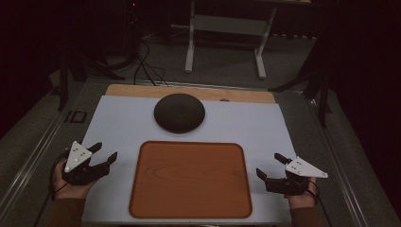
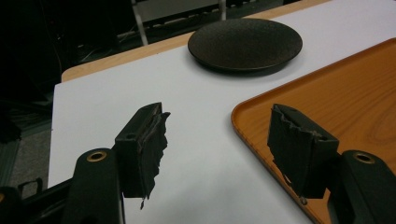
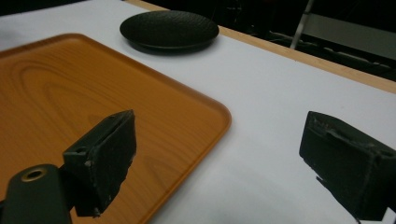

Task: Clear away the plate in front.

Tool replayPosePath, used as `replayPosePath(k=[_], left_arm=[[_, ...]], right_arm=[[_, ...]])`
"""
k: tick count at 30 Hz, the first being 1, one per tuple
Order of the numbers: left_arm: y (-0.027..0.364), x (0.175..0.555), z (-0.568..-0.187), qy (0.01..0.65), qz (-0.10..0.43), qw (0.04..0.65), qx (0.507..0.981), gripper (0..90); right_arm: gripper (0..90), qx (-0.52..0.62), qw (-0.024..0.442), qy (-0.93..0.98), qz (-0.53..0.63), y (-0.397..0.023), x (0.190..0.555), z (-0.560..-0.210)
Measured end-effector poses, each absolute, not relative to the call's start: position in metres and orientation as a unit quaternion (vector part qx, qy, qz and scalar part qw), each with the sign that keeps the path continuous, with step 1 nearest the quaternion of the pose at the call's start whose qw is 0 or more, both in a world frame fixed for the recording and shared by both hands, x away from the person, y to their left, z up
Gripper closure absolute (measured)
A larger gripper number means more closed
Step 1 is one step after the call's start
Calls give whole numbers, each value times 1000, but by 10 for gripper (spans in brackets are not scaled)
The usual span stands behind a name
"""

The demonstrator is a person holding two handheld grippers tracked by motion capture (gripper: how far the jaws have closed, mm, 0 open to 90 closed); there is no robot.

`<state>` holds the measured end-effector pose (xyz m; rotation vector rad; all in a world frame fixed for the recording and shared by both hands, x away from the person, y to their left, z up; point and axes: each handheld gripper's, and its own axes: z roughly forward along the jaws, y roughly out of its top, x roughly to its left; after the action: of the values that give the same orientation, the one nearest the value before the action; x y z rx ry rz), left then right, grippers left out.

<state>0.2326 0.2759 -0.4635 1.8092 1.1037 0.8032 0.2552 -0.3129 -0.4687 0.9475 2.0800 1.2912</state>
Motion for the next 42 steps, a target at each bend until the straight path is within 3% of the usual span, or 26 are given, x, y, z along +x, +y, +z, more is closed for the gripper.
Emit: replayPosePath(k=[10,29,42], left_arm=[[272,236,-464,432,324,418,731,370],[279,243,-462,460,306,455,698,374],[277,259,-444,457,313,456,697,376]], right_arm=[[107,346,260,770,469,-315,253,-469],[107,343,261,772,466,-316,254,-470],[108,346,261,772,465,-316,254,-471]])
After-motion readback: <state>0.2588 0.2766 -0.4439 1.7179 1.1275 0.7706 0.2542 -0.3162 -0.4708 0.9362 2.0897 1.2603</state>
